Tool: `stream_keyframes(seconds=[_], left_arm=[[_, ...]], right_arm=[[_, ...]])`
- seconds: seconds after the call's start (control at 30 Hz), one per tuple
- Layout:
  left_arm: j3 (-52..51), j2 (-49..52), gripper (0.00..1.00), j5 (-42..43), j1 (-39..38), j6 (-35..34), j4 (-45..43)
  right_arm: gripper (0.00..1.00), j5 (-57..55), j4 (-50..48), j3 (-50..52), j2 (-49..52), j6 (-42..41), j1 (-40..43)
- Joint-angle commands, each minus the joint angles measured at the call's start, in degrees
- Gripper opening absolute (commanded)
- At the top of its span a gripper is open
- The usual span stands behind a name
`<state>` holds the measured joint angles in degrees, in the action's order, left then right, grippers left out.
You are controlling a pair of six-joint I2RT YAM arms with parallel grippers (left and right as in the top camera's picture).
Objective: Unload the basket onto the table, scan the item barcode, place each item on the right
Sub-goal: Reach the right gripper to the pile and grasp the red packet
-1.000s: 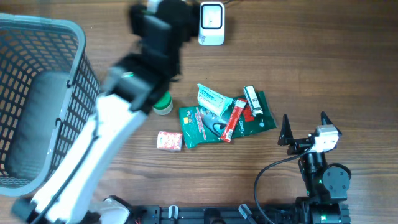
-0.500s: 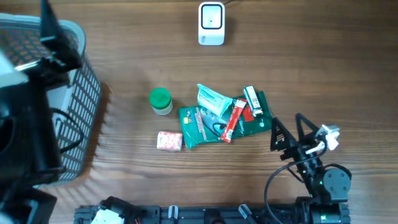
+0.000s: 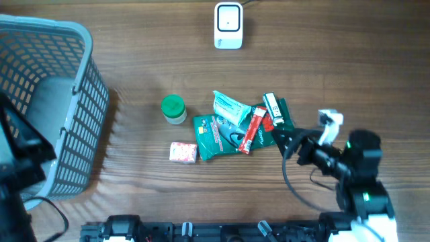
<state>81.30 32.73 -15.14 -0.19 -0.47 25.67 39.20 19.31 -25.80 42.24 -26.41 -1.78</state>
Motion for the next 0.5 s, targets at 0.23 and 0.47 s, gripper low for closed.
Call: stream_keyframes(seconds=[0.23,0.47], left_arm=[[-12.5,-18.2,1.0,13.6,11.2,-6.3,-7.6],[-14.3,-19.9,1.0,13.6,12.2,-9.0,-10.3]], right_arm=[[0.81,15.0,-28.1,-1.5,42.9,-2.6,-4.4],[0.72,10.5,-38.2,-1.5,56.4,-8.0,-5.0]])
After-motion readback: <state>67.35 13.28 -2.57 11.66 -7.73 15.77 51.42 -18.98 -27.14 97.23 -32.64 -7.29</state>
